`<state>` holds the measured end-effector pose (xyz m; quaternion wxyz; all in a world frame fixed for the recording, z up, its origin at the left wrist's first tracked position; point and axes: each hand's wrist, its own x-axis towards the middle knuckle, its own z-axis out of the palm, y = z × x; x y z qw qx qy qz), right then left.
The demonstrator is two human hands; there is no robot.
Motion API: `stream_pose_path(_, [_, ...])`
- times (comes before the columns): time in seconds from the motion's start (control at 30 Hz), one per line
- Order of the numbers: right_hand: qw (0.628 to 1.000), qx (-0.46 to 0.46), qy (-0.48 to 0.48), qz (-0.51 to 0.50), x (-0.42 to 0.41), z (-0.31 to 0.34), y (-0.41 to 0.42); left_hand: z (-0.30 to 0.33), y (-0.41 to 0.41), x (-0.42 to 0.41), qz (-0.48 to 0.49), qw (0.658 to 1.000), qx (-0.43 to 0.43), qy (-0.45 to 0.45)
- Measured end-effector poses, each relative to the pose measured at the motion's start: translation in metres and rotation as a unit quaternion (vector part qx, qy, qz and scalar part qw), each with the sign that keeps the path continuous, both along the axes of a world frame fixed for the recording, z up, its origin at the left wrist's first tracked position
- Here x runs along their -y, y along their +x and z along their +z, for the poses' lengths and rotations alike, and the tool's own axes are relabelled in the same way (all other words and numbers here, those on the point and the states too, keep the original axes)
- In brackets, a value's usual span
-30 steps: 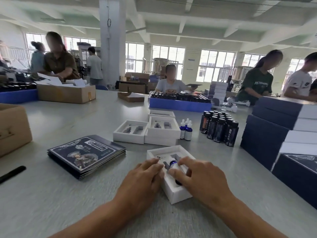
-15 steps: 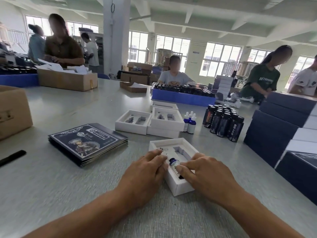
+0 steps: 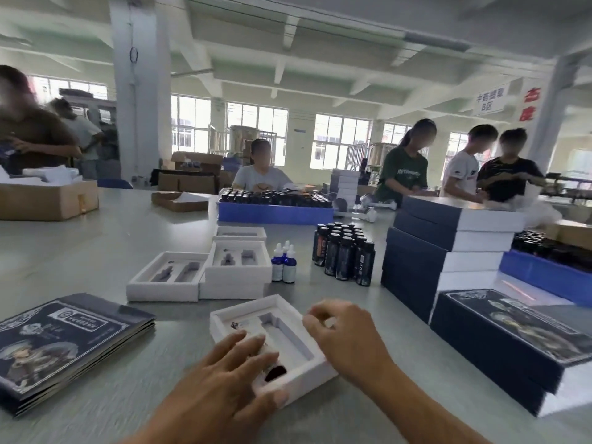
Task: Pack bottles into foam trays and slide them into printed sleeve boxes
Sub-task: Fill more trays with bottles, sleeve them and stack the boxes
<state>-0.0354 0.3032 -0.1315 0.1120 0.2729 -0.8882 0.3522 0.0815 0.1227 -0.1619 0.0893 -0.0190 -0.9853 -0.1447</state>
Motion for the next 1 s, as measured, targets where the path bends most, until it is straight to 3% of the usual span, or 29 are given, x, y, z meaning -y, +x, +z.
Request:
stream_pose_path(0.1, [0.992,0.063,-0.045,-0.097,-0.027,-0.004,-0.042,0.003,-0.023,-0.012,-0.029,0.999,0.001,-0.034])
stream_pose_path(0.23, [0.974,0.140,-0.006,-0.180,-0.051,-0.016,-0.096,0.000,-0.062,-0.033,-0.042,0.997,-0.056,-0.012])
stream_pose_path(0.5, [0.964,0.077,-0.014,-0.253,-0.031,-0.019,-0.186,-0.010,-0.094,-0.035,-0.075,0.994,-0.070,-0.045])
stream_pose_path(0.63, [0.945,0.072,-0.030,-0.318,-0.019,-0.022,-0.224,-0.013,-0.104,-0.030,-0.099,0.978,-0.158,-0.093])
stream_pose_path(0.83, [0.926,0.096,-0.033,-0.365,-0.016,-0.026,-0.256,-0.023,-0.116,-0.027,-0.122,0.953,-0.226,-0.161])
stream_pose_path(0.9, [0.927,0.090,-0.024,-0.363,-0.016,-0.027,-0.258,-0.024,-0.118,-0.028,-0.119,0.953,-0.225,-0.164])
stream_pose_path(1.0, [0.932,0.092,-0.014,-0.350,-0.020,-0.024,-0.251,-0.019,-0.115,-0.025,-0.107,0.974,-0.144,-0.139])
